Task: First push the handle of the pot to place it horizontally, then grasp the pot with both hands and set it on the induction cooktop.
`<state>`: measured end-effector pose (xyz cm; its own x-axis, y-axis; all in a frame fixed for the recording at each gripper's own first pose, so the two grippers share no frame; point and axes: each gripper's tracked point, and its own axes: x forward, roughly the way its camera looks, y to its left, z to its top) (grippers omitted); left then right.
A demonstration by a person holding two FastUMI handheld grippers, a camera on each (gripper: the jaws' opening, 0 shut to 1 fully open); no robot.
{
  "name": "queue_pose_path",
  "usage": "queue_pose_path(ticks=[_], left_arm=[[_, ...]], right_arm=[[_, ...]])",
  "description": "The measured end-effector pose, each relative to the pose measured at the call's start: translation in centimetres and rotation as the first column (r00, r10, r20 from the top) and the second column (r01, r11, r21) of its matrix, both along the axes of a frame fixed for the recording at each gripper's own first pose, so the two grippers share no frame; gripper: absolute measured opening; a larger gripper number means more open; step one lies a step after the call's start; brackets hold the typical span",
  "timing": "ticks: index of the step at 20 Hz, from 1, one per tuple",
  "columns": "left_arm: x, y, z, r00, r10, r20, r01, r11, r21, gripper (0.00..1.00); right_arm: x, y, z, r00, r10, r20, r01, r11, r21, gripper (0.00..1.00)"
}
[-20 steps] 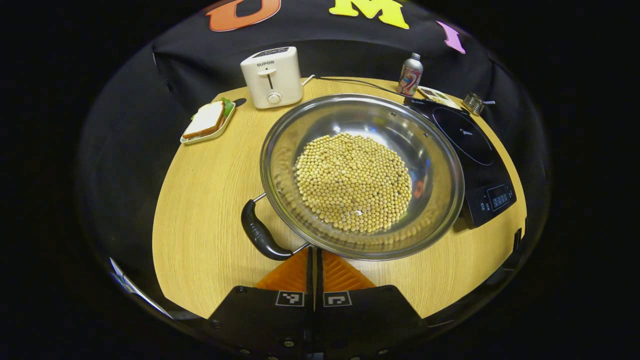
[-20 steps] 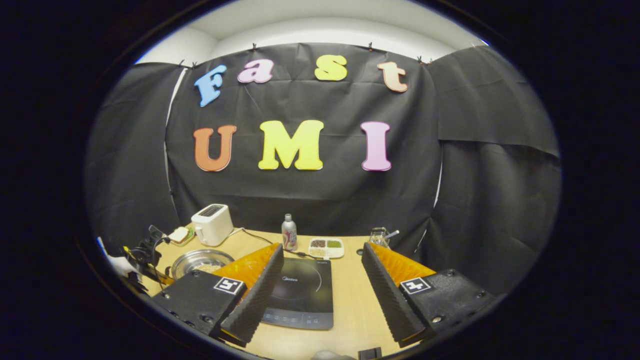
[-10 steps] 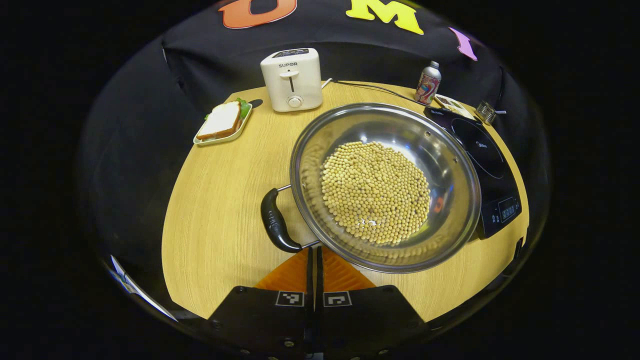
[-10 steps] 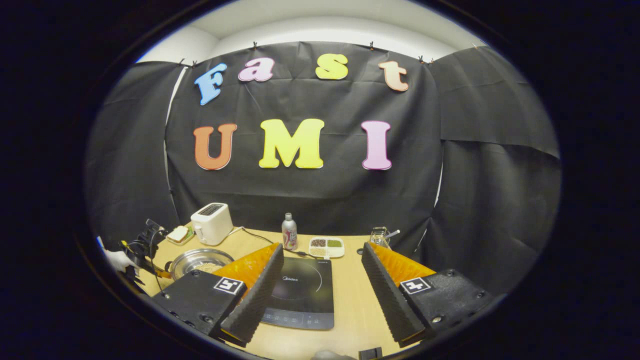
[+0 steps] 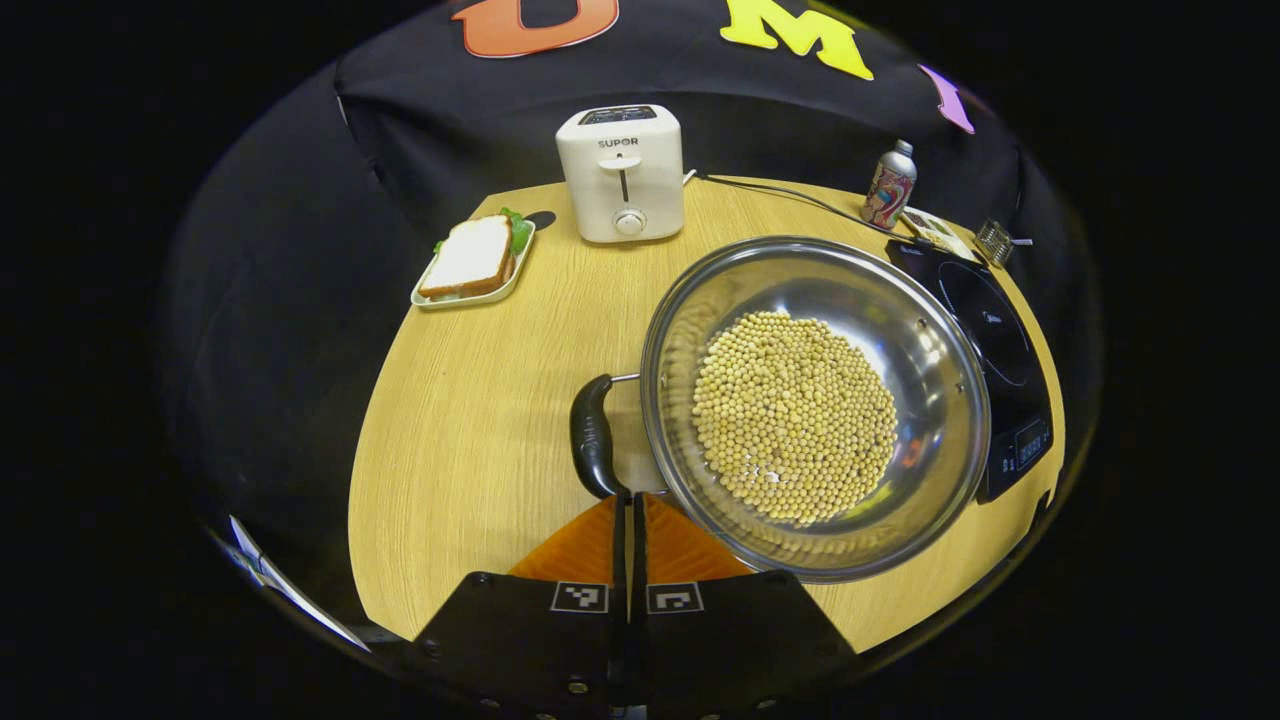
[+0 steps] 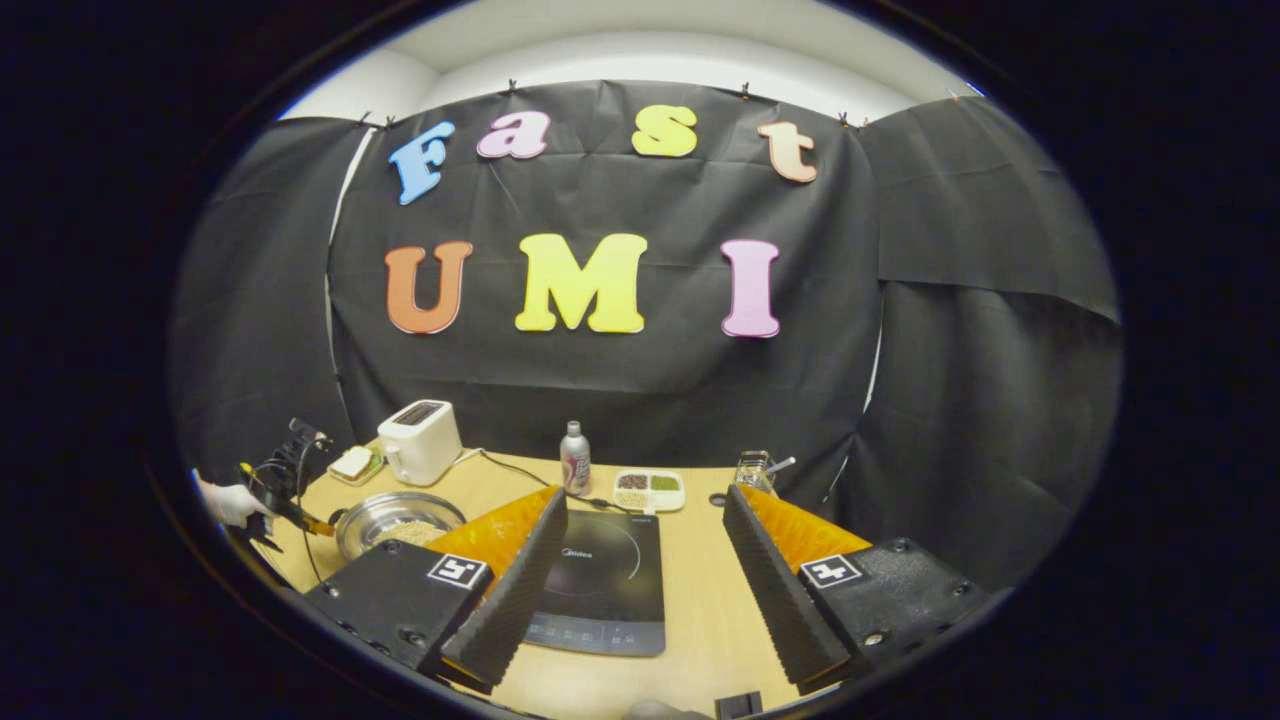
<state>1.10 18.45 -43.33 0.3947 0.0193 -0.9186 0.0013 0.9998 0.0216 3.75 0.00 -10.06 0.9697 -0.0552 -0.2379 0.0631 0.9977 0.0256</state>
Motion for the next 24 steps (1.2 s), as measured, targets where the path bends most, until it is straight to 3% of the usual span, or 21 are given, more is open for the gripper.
queue_pose_path(ticks=[16,24], left_arm=[[2.0,1.1,-1.8,1.000,0.013,-0.022,-0.014,1.000,-0.022,0.00],[1.7,1.6,-1.2,1.000,-0.001,0.010,0.001,1.000,0.016,0.00]], right_arm=[[0.1,1.2,-0.1,1.000,0.001,-0.018,-0.001,1.000,-0.018,0.97],[0.3,2.2,-0.9,0.999,0.012,-0.036,-0.012,1.000,-0.008,0.96]])
